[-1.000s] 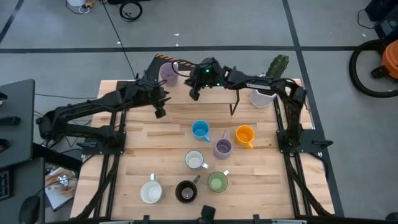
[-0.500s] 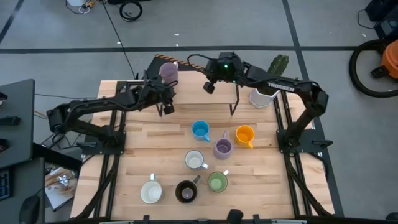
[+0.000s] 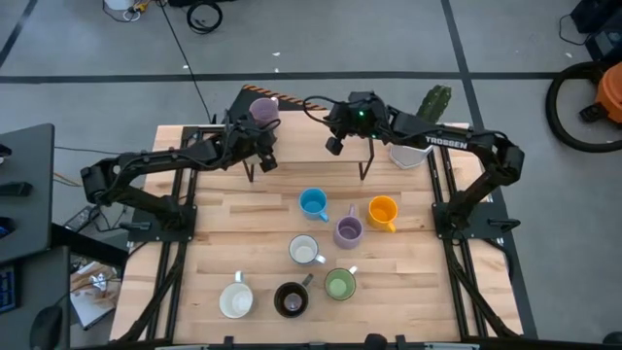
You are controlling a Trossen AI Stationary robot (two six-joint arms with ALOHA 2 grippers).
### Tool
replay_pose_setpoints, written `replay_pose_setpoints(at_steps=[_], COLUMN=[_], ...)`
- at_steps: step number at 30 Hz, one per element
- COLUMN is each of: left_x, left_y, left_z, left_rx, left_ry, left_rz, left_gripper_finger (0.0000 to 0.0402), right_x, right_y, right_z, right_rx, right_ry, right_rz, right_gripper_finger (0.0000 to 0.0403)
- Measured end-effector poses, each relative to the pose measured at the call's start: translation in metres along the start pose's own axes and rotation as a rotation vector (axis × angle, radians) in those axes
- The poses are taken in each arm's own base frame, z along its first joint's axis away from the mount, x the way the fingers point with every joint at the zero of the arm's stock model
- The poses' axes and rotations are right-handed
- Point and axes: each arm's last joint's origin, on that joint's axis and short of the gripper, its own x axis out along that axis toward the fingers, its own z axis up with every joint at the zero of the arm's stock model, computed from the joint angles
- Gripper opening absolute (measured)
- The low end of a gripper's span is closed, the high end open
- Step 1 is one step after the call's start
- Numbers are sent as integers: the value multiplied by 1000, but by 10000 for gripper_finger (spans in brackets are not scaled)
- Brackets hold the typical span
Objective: Place coffee mugs
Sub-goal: Put the left purple mug on the shelf
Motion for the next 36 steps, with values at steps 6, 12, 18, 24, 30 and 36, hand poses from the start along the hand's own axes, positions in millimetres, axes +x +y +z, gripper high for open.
replay_pose_setpoints(at_steps=[6, 12, 18, 24, 30, 36], left_x=[1, 5, 5, 0, -25, -41], left_y=[4, 14, 14, 5, 26, 70], left_z=[0, -3, -2, 5, 47, 78], left_rx=[22, 17, 11, -3, -64, -68], left_ry=[-12, -8, -30, -69, -127, -68], left_rz=[19, 40, -3, -68, -81, -42], left_gripper_finger=[118, 118, 118, 118, 118, 118], right_x=[1, 0, 0, 1, 1, 0], right_y=[3, 4, 4, 4, 5, 10], right_z=[1, 4, 4, 4, 4, 6], right_rx=[2, 3, 4, 8, 23, 21], right_ry=[-22, -50, -51, -51, -60, -71], right_rz=[8, 46, 45, 45, 73, 89], right_gripper_finger=[54, 54, 54, 54, 54, 54])
